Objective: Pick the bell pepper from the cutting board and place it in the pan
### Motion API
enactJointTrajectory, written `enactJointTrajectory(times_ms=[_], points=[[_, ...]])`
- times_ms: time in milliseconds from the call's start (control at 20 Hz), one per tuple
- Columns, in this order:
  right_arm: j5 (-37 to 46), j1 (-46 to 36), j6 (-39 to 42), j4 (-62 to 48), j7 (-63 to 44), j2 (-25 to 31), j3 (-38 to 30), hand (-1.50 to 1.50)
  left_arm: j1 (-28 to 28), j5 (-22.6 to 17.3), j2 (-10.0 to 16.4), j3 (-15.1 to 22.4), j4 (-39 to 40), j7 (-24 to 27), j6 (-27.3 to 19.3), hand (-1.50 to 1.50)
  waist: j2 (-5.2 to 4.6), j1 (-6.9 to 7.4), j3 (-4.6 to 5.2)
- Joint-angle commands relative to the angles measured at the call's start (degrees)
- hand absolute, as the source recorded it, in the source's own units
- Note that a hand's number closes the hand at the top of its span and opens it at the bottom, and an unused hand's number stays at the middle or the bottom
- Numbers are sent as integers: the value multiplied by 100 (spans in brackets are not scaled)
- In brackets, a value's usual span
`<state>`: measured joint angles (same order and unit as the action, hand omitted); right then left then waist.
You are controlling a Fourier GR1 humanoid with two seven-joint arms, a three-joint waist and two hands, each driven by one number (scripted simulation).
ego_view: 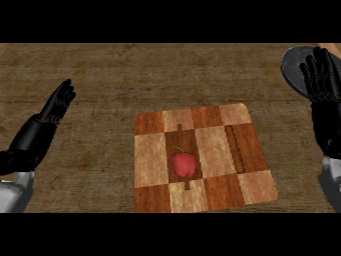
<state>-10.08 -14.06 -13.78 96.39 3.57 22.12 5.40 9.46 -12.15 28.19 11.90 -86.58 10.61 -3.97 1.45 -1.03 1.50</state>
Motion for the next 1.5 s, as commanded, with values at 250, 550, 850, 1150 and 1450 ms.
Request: enactJointTrajectory(times_ms=[250,550,850,1150,1450], points=[[2249,-1405,977,-198,-853,710,2395,150,-119,-679,-924,516,229,-920,130,0,-273,771,-34],[4788,-2156,85,-315,-1226,198,3373,-150,-486,-1155,-1121,508,328,-1407,217,0,-145,434,-131],[5485,-2825,1963,-814,-2665,-194,4497,-150,-272,-1075,-1358,596,212,-1829,-136,0,-71,243,-116],[6129,-3494,4093,-1689,-4225,-681,5415,-150,-224,-1168,-1178,477,207,-1852,63,0,-24,318,-83],[5864,-3637,6157,-2557,-5922,-2164,5543,-150,-234,-1084,-1201,459,155,-1890,-71,0,-70,278,-119]])
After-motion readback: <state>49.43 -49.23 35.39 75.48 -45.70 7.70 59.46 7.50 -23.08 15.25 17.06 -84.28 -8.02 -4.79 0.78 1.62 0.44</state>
